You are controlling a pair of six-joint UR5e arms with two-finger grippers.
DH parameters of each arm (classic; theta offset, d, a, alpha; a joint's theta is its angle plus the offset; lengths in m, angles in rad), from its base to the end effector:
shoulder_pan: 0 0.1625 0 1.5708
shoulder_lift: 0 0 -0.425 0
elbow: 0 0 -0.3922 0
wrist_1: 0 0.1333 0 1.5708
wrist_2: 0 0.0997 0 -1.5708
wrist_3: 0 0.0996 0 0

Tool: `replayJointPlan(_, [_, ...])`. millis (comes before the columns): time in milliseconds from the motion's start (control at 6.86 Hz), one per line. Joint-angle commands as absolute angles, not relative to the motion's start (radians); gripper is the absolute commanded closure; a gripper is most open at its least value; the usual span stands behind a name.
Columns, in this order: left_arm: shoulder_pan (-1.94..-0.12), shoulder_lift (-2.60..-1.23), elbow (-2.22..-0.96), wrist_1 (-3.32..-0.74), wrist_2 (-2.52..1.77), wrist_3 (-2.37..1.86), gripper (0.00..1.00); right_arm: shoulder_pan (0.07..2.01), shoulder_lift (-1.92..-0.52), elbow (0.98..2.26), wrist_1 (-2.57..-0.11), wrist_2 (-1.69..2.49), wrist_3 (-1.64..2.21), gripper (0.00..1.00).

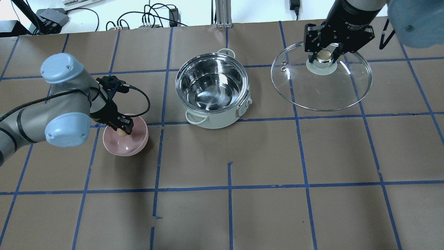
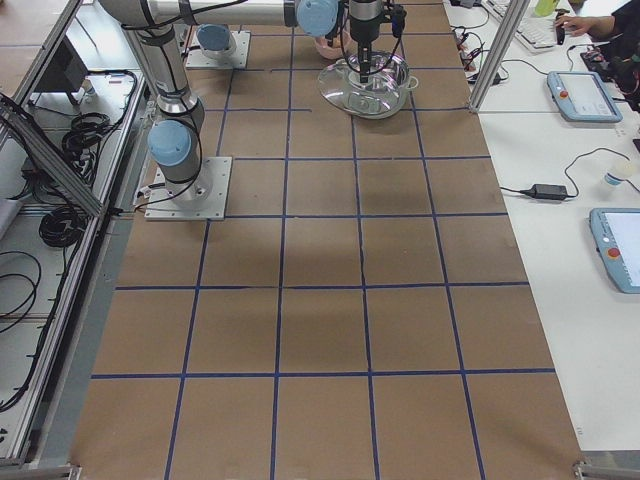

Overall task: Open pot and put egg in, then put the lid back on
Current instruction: 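Lift the egg with the left gripper and carry it over the pot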

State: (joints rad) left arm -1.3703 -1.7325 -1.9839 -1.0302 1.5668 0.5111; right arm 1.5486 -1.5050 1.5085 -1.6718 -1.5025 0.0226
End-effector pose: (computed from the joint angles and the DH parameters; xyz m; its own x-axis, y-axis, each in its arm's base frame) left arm -0.0327 -0.5106 0.2658 -0.9521 0.3052 0.0202 0.3057 0.9517 0.0279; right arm 0.1283 -0.5320 0.4960 -0.9968 0.0380 -0.0701 0.0446 0.9944 -0.0958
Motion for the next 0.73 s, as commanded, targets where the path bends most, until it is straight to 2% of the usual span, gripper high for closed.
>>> replayJointPlan(0, [-1.409, -1.724, -1.812, -1.213, 1.560, 0.383, 0.97, 1.548, -1.508, 1.509, -1.671, -1.503, 0.021, 0.90])
replayJointPlan(146, [-1.461, -1.729, -1.771, -1.226, 1.548, 0.277, 0.94, 1.548, -1.505, 1.509, -1.669, -1.505, 0.021, 0.90])
replayJointPlan(583, [-1.600, -1.769, -1.660, -1.220, 1.502, -0.040, 0.94, 1.525, -1.505, 1.513, -1.666, -1.502, 0.018, 0.90])
